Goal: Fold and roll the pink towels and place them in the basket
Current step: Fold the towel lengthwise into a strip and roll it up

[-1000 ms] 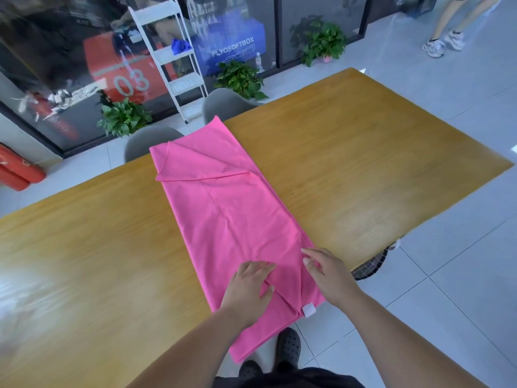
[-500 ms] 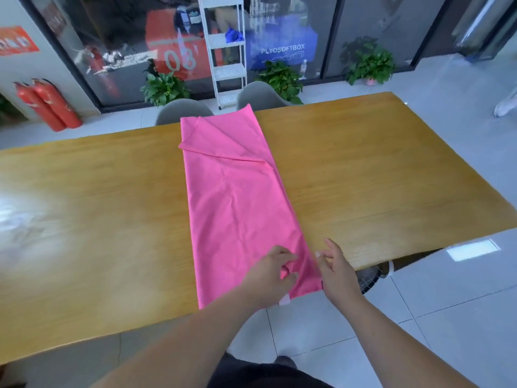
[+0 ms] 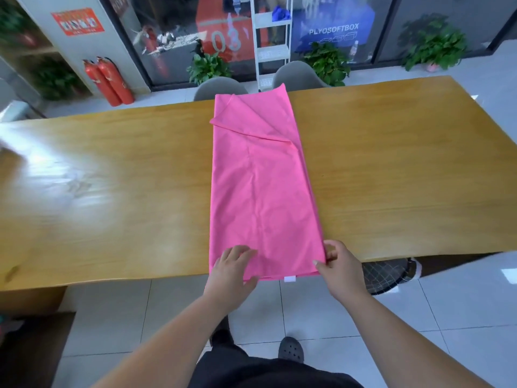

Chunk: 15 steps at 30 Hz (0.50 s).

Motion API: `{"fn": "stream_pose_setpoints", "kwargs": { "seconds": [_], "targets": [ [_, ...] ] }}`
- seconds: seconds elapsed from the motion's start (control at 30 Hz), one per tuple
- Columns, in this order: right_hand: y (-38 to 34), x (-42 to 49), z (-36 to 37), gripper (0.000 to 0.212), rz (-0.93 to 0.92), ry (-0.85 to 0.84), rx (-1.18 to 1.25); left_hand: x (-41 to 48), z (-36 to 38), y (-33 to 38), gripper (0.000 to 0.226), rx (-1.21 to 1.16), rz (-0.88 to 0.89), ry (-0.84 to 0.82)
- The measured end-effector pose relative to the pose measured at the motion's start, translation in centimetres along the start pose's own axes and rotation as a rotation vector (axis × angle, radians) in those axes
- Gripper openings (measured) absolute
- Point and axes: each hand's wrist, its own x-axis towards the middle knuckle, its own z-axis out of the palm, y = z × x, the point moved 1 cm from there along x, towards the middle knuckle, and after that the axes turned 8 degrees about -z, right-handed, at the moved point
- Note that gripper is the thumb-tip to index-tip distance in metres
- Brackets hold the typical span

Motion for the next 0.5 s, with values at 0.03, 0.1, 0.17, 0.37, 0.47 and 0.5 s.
{"fn": "stream_pose_setpoints", "kwargs": {
  "seconds": [0.03,0.1,0.17,0.37,0.47,0.5],
  "targets": [
    [0.0,0.0,0.1,0.048,0.003,0.004,0.007,-0.4,0.1,-0.8,0.068,0.038,0.000,0.013],
    [-0.2,0.1,0.2,0.047,0.030,0.029,0.037,-1.3,0.3,-1.9,0.078,0.114,0.011,0.034],
    [-0.3,0.1,-0.1,0.044,0.039,0.082,0.182,-2.0,0.6,-2.5,0.085,0.169,-0.004,0.047],
    [1.3,-0.2,-0.6,0.033,0.104,0.034,0.252,-2.4,0.6,-3.8,0.080,0.211,-0.088,0.131],
    [0.1,0.2,-1.1,0.028,0.124,0.012,0.319,-2.9,-0.2,-4.7,0.078,0.175,-0.146,0.168],
    [-0.7,0.3,-1.5,0.026,0.085,0.039,0.382,-3.1,-0.7,-5.0,0.078,0.151,-0.172,0.192]
  ]
}}
